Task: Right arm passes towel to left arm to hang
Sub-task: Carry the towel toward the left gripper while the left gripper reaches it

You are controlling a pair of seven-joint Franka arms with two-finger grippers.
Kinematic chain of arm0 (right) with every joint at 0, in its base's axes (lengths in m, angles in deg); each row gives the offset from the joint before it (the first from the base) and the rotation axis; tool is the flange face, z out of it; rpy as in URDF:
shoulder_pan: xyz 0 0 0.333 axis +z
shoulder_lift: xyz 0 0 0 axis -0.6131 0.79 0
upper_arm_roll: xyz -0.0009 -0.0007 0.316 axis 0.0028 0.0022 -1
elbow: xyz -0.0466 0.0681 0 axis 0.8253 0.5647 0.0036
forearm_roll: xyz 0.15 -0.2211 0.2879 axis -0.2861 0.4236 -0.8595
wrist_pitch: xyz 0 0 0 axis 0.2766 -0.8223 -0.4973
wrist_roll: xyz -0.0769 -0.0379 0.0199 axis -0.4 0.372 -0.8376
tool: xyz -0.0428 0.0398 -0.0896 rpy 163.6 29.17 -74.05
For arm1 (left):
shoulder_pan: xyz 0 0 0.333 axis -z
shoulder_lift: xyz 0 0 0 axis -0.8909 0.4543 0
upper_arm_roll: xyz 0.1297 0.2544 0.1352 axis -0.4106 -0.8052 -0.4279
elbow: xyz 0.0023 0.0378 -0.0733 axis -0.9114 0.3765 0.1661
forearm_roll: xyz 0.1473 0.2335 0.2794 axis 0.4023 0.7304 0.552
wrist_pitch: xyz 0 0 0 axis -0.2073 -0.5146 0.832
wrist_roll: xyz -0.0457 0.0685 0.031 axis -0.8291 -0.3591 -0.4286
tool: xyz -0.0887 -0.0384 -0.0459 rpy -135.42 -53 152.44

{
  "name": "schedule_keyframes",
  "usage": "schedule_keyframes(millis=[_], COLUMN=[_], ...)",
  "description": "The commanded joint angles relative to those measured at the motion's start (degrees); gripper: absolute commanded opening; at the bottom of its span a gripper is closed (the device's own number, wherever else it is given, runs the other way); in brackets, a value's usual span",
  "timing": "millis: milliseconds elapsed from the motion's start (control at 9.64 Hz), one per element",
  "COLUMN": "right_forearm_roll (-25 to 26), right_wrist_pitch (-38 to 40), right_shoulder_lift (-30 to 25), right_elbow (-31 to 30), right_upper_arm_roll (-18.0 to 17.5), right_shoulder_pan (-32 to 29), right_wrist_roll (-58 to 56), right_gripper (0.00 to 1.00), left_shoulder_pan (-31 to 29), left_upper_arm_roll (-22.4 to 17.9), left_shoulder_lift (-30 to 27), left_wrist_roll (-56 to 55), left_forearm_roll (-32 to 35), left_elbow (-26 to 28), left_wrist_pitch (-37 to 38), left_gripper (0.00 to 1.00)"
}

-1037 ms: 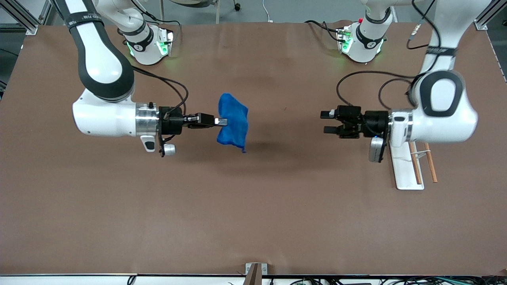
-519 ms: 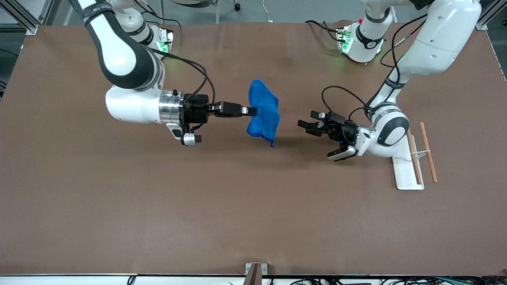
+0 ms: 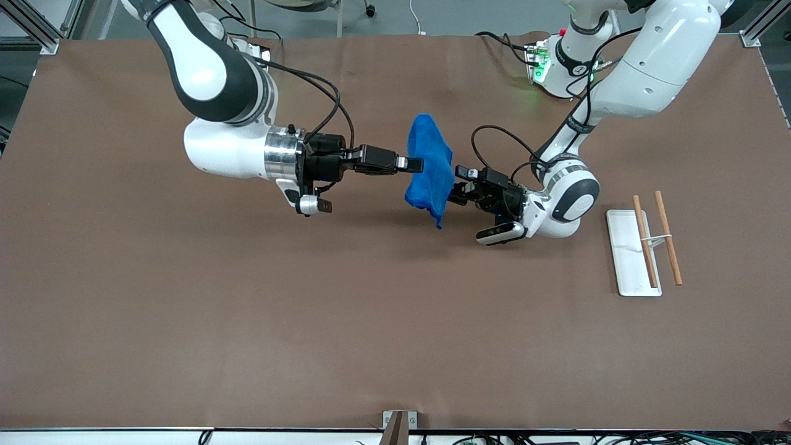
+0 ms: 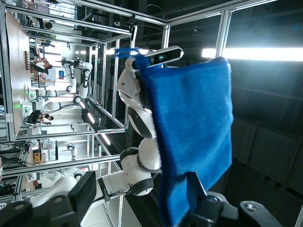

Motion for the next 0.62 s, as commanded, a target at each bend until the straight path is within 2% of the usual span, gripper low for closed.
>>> schedule_keyframes(millis=[0,311,415,519], right_forearm_roll=[-1.8,-1.5,-1.3,-1.2], right_wrist_pitch=[-0.7,-0.8,-0.8,-0.8], right_shoulder_lift=[1.0,1.1,1.1,1.2], right_elbow=[1.1,0.9,0.7,0.6], right_upper_arm_roll=[-0.1,-0.1,-0.1,-0.1], right_shoulder_pan=[0.5,0.5,0.5,0.6], right_wrist_roll=[-1.3,-1.4,-1.4,-1.4], right_gripper=[0.00,0.00,0.00,0.00], left_shoulder_pan=[-1.0,-2.6,-2.5,-2.6], left_upper_arm_roll=[0.7,3.3,3.3,3.3], left_shoulder_lift=[1.1,0.8,0.2,0.0], left_wrist_roll=[1.7,0.4,0.3,-0.4], left_forearm_roll=[-0.5,-1.5,-1.8,-1.9], left_elbow=[0.4,-0.3,-0.6,-1.3], left_wrist_pitch=[-0.6,-0.6,-0.5,-0.5], left_gripper=[0.62,0.61,0.56,0.47])
